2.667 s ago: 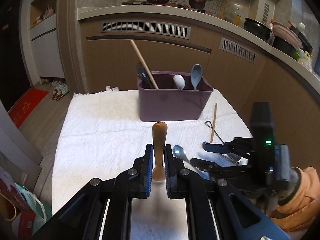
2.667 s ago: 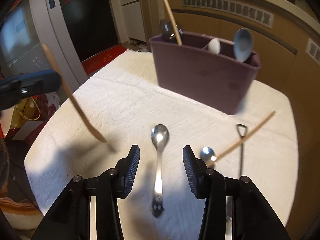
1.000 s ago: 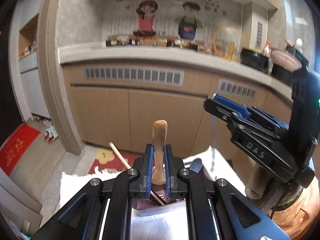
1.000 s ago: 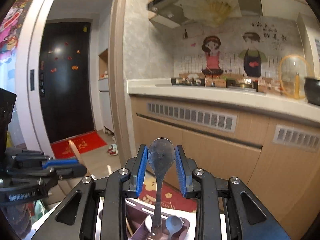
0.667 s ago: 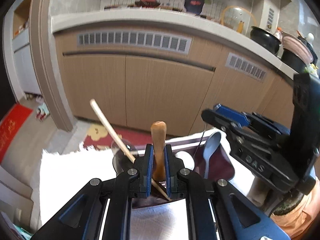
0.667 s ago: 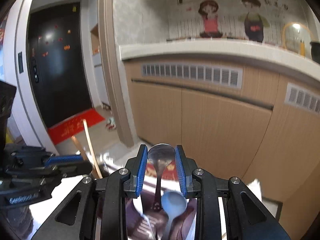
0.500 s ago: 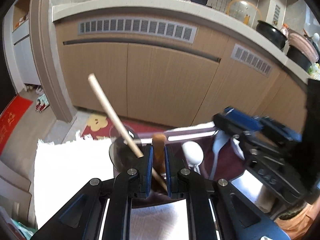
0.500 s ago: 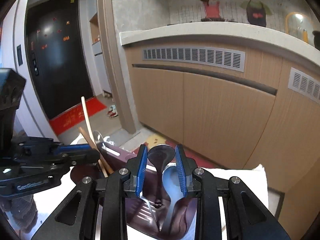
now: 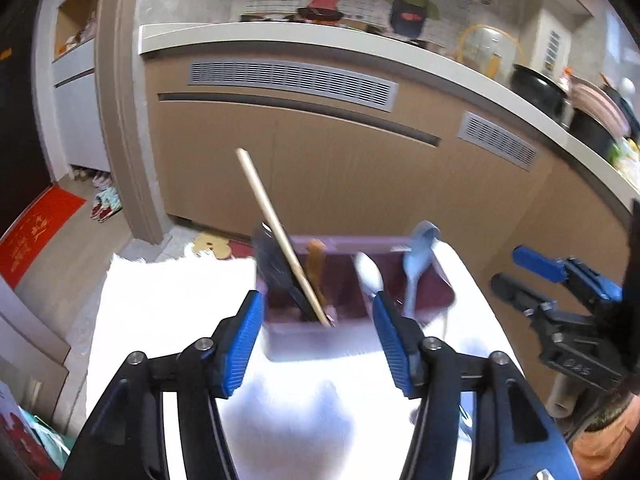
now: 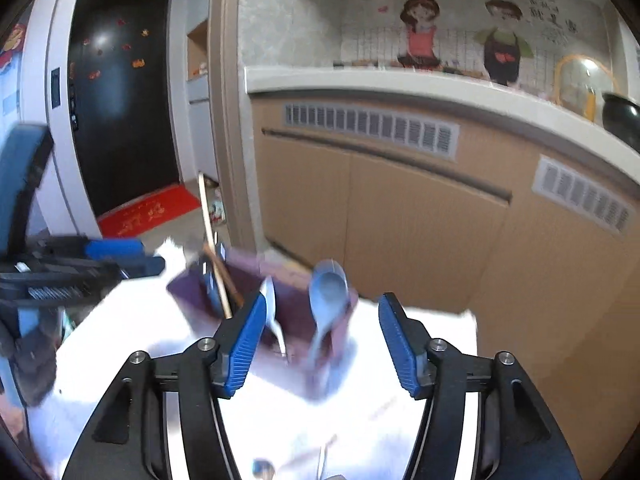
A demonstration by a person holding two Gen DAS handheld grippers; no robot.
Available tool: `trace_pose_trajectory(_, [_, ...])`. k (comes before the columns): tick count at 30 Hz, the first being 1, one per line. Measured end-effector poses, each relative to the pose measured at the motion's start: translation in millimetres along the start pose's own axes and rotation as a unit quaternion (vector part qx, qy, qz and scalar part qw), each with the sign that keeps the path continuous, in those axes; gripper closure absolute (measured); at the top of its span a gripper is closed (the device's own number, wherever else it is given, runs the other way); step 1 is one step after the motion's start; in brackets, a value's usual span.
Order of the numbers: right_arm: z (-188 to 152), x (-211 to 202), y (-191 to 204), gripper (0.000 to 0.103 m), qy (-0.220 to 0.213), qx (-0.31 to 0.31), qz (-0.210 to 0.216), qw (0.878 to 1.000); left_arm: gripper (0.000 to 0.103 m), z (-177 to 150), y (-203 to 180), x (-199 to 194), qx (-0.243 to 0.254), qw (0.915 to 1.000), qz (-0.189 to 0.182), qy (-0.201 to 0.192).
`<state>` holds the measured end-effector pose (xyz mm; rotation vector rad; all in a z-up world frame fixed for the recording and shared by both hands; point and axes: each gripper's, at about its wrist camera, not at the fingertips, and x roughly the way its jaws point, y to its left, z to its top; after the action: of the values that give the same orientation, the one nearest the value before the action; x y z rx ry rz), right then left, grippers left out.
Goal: Organize utensils
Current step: 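Open both grippers over the purple caddy to drop the spoons, then grasp a wooden chopstick with the right gripper while the left gripper moves toward another chopstick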
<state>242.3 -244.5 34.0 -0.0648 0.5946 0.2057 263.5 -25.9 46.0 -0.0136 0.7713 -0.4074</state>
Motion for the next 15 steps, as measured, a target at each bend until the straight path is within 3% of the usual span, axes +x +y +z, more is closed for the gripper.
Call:
trace_pose_trajectory(5, [-55,-5,0,0.043,0.073,-0.007,-0.007,0.997,0.045,-37,-22,-1,0.018,0.9984,-0.030,0.046])
trace_pose_trajectory(8, [-92,5,-4,0.043,0.130,0.022,0.001,0.991,0.043,-63,-31,4,0.014,0.9957,-0.040,0.082])
trace_pose_trajectory(15, [-128,30,-14,0.045,0.175,0.104,0.016,0.979,0.042,-117,-37,8,0.008,0.9899,-0.026,0.139])
